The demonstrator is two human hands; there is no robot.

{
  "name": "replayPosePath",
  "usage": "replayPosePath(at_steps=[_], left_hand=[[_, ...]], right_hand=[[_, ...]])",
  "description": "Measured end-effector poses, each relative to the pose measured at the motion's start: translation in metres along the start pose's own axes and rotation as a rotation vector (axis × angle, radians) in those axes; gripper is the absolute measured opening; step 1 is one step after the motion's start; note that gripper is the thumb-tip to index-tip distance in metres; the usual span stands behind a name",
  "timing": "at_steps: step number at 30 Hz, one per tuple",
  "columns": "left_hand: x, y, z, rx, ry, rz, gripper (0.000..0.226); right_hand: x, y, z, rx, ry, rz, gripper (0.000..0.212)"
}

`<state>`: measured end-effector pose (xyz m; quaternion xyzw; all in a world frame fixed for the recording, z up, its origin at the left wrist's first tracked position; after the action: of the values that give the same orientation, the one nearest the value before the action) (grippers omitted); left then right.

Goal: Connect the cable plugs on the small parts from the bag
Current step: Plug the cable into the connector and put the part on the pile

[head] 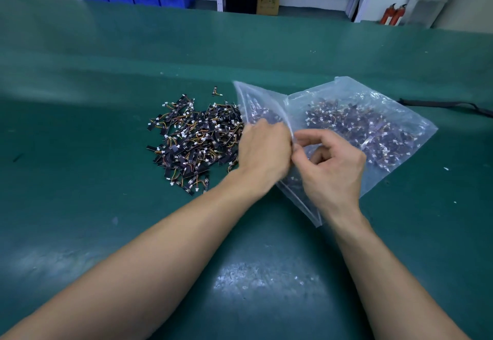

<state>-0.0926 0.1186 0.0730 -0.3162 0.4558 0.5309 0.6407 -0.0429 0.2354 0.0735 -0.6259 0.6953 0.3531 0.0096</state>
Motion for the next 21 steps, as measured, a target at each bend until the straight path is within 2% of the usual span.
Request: replayPosePath(at_steps=[3,7,11,14,17,21], left_hand=[[0.012,0.012,0.011,-0.009,-0.035,-0.049,0.01],[0.026,0.016,0.013,0.014,-0.015,-0.091,0.034],[0.028,0.009,0.016,0.089,-0.138,-0.115,0.044],[0.028,0.005,0.006,0.055,-0.126,-0.155,0.032],[0.019,-0.001,-0.01,0.11,0.077,-0.129,0.022],[-0.007,-0.024,-0.055,0.186,0.008,-0.043,0.014]], right_hand=[[-0.01,0.002,0.008,0.064,0.089,0.066,0.022],[-0.012,0.002,0.002,0.026,0.11,0.071,0.02],[-0.003,0.0,-0.005,-0.035,0.073,0.021,0.027],[0.0,0.0,-0.003,-0.039,0.063,-0.007,0.022],[0.006,-0.001,0.0,-0.032,0.031,-0.051,0.023],[0.021,-0.002,0.008,0.005,-0.023,-0.167,0.017]])
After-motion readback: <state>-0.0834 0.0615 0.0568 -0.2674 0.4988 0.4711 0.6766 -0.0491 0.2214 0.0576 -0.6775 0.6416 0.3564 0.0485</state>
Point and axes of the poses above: each hand's wrist, its own y-axis towards the middle knuckle, its own x-axis out of the palm, z = x × y, the point moved 7 cm from there along y, towards the middle knuckle, and after that the axes turned 15 degrees about -z, right-handed, at the moved point
